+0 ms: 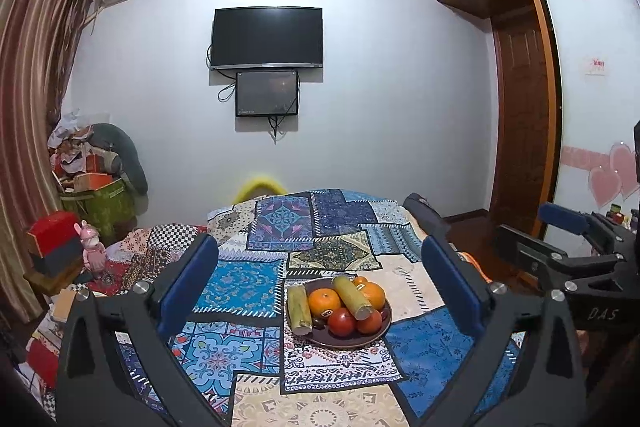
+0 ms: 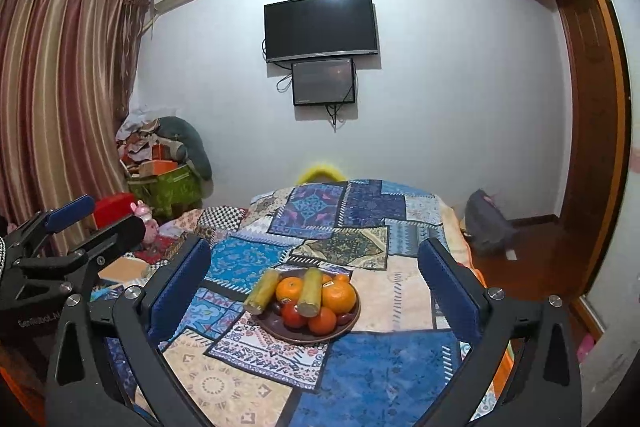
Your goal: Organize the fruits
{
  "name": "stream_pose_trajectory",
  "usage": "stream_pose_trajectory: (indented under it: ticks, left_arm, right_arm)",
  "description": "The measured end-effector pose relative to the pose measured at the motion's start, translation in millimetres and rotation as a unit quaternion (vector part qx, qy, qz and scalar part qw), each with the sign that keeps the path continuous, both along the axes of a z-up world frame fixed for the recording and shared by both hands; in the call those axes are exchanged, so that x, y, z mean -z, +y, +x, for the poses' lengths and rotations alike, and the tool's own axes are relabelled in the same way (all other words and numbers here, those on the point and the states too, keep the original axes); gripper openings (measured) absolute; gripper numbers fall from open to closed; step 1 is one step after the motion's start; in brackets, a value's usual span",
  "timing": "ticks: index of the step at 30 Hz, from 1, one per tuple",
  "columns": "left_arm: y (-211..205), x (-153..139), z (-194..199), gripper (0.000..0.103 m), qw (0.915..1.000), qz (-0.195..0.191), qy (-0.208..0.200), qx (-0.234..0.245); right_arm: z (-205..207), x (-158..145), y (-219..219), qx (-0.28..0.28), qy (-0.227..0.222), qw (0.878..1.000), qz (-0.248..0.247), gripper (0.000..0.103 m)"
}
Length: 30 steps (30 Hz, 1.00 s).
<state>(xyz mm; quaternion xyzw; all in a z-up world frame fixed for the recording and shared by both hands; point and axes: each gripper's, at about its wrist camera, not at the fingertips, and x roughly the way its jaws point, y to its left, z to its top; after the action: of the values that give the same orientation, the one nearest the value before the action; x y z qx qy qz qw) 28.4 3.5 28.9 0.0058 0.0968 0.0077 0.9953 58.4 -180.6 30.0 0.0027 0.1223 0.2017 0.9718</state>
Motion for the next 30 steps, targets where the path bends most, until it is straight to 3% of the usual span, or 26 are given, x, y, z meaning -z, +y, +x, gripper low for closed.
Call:
stream_pose_trajectory:
  ticks: [13,30]
  left_arm:
    - [1.7,1.7,1.5,0.103,1.0000,-0.005,0.002,-0.002]
    - [-2.6,2.2,0.7,0.103,1.0000,0.000,0.001,0.003]
  right_arm:
    - [-4.8,-0.5,1.6,0.008,-0.010,1.000,-0.009,0.103]
    - [-7.2,-4.1,-7.5,0.017,-0.019,1.000,0.016,0.103]
